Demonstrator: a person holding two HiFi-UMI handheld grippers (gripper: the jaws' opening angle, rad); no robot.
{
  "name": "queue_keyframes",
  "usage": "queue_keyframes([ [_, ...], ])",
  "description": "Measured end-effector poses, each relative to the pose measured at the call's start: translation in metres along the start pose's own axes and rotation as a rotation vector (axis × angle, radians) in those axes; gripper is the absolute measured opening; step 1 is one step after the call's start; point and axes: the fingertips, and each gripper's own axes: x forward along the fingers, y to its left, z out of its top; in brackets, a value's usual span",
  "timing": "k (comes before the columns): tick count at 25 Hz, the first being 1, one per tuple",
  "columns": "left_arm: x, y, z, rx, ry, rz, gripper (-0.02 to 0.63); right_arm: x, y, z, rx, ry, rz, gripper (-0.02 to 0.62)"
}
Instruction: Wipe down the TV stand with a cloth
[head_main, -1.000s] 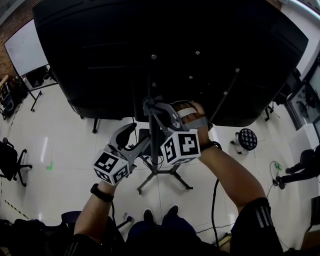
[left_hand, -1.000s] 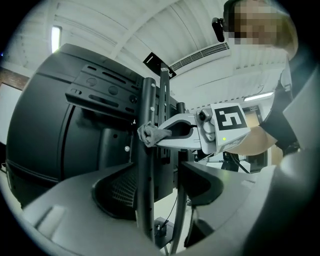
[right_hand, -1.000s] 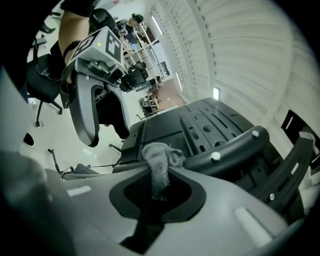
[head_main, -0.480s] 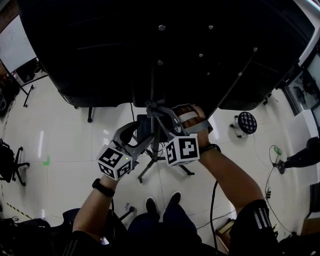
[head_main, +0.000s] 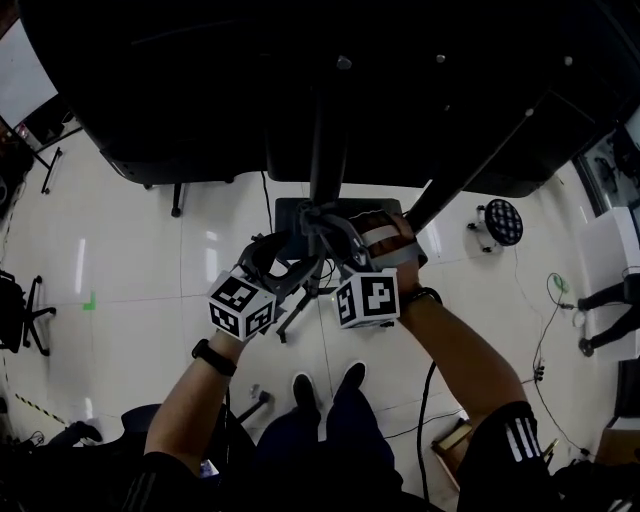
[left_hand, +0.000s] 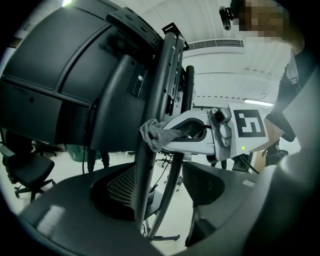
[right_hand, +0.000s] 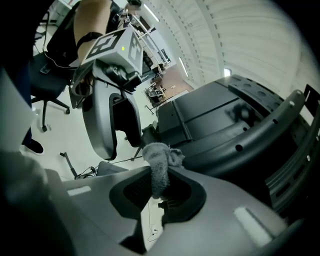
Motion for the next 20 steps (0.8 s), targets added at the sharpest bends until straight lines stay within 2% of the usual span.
queue_keyframes([
  [20, 0.034, 0.047, -0.168, -0.090, 0.148, -0.006, 0.322, 0.079, 0.172, -0.065, 0.065, 0.068, 0.180, 0.037],
])
